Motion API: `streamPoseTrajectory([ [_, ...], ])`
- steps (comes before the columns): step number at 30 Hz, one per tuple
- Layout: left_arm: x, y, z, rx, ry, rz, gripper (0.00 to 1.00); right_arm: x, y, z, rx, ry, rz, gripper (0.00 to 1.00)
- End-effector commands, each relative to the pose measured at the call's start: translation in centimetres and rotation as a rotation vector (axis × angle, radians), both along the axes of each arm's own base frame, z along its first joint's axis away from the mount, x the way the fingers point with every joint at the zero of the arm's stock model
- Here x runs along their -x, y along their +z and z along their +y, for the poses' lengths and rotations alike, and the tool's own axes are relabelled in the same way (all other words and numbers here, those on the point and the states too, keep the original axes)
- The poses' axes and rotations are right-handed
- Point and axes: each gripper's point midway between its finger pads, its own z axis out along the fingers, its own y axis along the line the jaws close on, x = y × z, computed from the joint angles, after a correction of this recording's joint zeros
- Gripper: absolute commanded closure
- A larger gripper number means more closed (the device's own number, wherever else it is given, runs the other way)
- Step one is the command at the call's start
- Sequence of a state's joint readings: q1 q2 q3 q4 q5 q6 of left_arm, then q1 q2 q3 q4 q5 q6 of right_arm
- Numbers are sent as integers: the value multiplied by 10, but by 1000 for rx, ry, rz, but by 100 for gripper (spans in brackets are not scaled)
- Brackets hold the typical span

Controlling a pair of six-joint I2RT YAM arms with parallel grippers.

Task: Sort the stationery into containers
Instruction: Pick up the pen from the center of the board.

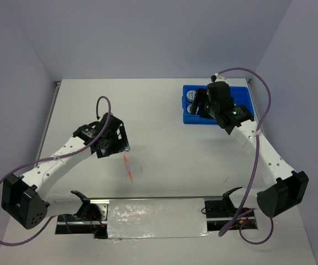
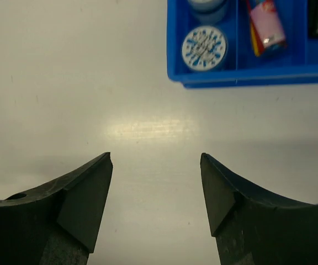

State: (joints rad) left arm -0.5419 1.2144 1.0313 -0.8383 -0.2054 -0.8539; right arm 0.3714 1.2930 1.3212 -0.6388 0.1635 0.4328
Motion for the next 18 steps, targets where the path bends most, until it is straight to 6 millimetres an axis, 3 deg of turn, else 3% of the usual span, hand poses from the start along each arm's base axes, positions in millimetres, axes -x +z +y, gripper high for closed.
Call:
streamPoseTrajectory([
  [1,6,-26,-2,-7,88,53,6,14,-23,24,-86,-10,51,28],
  [7,9,-62,-15,-64,117,104,18,49,-30,49,-119,121,88,28],
  [12,15,-89,-28,-80,114,147,26,68,-43,42,-99,152,102,28],
  [18,28,-123,-28,-90,142,213,34,82,-33,42,-112,207,80,29],
])
